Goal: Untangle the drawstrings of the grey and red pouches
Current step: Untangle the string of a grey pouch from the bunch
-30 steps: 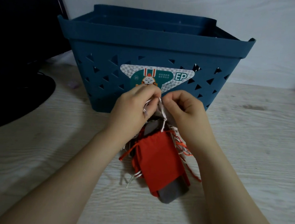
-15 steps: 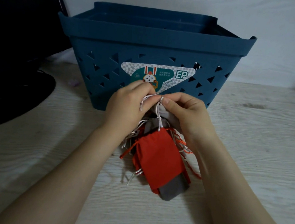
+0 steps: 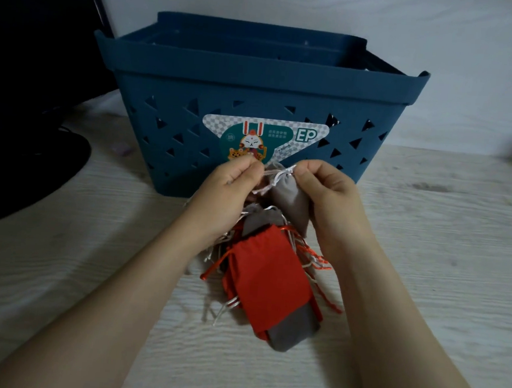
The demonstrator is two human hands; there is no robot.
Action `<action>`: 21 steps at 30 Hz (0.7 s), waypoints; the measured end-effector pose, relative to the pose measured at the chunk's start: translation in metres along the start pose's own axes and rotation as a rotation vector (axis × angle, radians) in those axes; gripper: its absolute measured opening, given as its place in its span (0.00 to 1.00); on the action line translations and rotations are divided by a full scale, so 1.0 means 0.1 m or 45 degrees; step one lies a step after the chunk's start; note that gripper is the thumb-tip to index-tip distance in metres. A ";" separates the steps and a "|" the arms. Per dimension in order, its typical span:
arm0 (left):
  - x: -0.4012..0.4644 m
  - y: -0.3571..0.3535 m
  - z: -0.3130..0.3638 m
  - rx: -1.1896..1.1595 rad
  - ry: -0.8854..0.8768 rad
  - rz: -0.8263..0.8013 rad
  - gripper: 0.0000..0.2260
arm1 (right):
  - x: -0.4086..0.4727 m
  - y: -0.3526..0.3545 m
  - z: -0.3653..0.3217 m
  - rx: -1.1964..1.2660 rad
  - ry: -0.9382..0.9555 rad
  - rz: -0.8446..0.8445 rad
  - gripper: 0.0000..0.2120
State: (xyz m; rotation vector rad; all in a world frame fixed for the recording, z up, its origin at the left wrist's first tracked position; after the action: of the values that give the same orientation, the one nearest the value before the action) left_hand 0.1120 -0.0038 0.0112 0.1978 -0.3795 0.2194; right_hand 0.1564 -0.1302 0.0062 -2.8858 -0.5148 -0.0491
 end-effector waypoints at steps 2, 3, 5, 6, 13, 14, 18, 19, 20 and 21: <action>-0.01 -0.06 -0.01 -0.043 0.021 -0.077 0.12 | 0.01 0.03 0.04 0.121 -0.092 0.035 0.10; -0.03 -0.10 0.00 -0.070 0.007 -0.108 0.12 | 0.00 0.04 0.05 0.191 -0.139 0.045 0.10; -0.04 -0.15 0.06 -0.130 -0.040 -0.126 0.11 | -0.01 0.03 0.06 0.289 -0.154 0.034 0.10; -0.05 -0.15 0.08 -0.168 -0.056 -0.110 0.10 | 0.00 0.03 0.06 0.292 -0.132 0.020 0.09; -0.02 0.02 0.20 -0.139 -0.114 0.043 0.13 | -0.06 -0.05 -0.23 -0.085 0.271 -0.103 0.03; -0.02 0.03 0.22 -0.173 -0.127 0.051 0.13 | -0.07 -0.06 -0.26 -0.207 0.340 -0.094 0.06; -0.03 0.05 0.30 -0.423 -0.173 0.015 0.12 | -0.13 -0.06 -0.46 -0.336 0.551 0.068 0.10; -0.03 0.07 0.31 -0.470 -0.186 0.018 0.14 | -0.15 -0.07 -0.55 -0.322 0.596 0.088 0.11; -0.01 0.12 0.32 -0.503 -0.192 0.045 0.16 | -0.14 -0.07 -0.64 -0.311 0.645 0.104 0.11; 0.00 0.17 0.32 -0.519 -0.178 0.083 0.17 | -0.14 -0.09 -0.75 -0.300 0.691 0.105 0.11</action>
State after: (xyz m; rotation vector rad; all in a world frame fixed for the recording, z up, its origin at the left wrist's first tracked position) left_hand 0.0972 0.0051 0.0433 -0.2019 -0.5610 0.1888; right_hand 0.1407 -0.1422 0.0801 -2.9234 -0.2990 -0.9028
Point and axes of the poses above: each hand's wrist, its own x-axis towards the middle knuckle, its own y-axis out of the back of the hand, z = x × y, the point moved 7 cm from there along x, towards the middle knuckle, and after that the axes turned 3 degrees about -y, right-handed, at the moved point
